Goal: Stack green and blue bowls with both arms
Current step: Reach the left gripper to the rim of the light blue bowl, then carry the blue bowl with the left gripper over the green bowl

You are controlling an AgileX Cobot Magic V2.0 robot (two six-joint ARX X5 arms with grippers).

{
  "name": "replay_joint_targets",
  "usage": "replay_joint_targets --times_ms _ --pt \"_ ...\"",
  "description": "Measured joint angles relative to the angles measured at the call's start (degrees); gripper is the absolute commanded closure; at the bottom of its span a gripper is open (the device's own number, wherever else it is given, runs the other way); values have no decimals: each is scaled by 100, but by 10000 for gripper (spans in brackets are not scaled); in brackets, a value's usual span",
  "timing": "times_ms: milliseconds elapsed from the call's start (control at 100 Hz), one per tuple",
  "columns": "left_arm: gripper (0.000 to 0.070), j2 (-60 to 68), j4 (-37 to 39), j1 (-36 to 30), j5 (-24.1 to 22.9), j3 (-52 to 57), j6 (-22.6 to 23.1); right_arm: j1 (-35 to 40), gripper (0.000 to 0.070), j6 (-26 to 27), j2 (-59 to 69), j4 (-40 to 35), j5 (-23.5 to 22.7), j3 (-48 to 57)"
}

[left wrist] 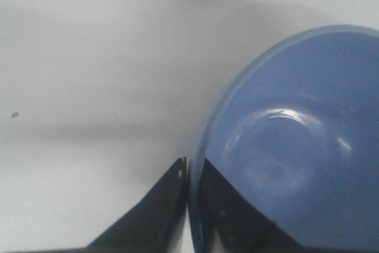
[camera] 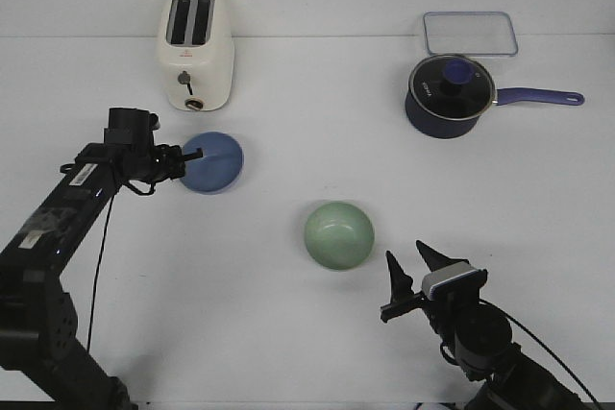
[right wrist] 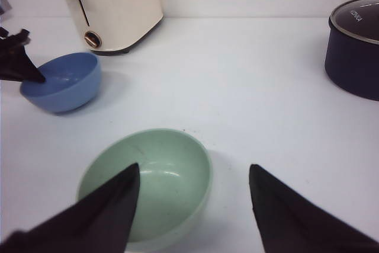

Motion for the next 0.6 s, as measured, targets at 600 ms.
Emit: replay_joint_targets --times_ms 600 --pt "691 -1182 -55 -3145 4 44 96 0 326 2 -2 0 -2 -2"
